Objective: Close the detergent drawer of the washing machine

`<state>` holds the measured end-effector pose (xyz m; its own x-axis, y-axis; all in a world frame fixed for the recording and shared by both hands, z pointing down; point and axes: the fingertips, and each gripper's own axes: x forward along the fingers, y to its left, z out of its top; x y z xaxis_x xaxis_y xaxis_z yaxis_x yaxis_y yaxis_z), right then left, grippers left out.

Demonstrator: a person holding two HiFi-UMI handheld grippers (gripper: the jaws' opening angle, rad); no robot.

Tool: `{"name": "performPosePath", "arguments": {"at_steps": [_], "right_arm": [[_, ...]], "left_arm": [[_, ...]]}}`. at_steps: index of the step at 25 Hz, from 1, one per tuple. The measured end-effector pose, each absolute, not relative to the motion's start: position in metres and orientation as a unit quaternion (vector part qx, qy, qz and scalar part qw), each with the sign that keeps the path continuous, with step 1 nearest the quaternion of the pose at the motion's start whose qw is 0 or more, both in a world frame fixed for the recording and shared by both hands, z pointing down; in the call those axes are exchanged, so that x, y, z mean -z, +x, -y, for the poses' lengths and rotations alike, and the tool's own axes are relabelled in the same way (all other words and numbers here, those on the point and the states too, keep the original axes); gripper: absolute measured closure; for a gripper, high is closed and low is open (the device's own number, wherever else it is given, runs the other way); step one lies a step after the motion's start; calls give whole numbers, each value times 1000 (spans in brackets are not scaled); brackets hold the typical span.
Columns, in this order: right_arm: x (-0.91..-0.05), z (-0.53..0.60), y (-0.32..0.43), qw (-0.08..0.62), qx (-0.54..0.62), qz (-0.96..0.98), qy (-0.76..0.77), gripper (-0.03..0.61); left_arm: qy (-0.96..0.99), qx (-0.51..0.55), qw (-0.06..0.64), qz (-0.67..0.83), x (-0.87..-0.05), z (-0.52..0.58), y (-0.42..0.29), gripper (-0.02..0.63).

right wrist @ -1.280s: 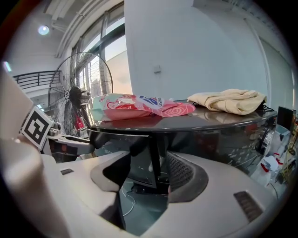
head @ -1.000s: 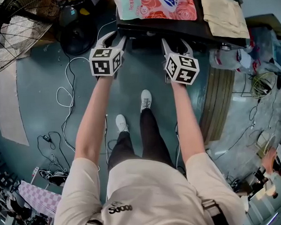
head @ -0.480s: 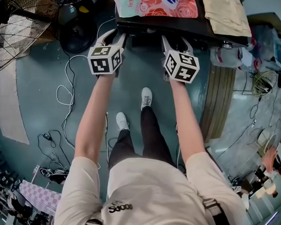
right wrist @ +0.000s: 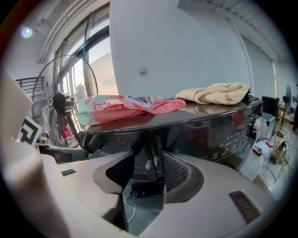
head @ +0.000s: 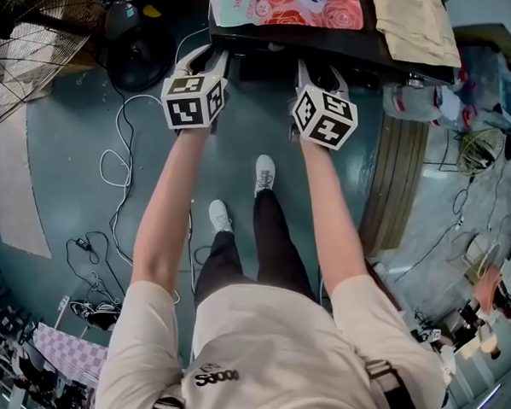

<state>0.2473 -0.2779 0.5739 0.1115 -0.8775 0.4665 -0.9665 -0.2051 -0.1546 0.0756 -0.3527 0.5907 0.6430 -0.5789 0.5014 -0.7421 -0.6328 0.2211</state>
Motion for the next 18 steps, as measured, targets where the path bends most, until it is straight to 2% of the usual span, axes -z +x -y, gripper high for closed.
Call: {"name": "performPosePath", "arguments": {"at_steps": [18], "right_arm": [[-575,278,248,86,-251,572,776,398]], "left_arm": [[859,-218,211,412,-590,354,76,488]]}}
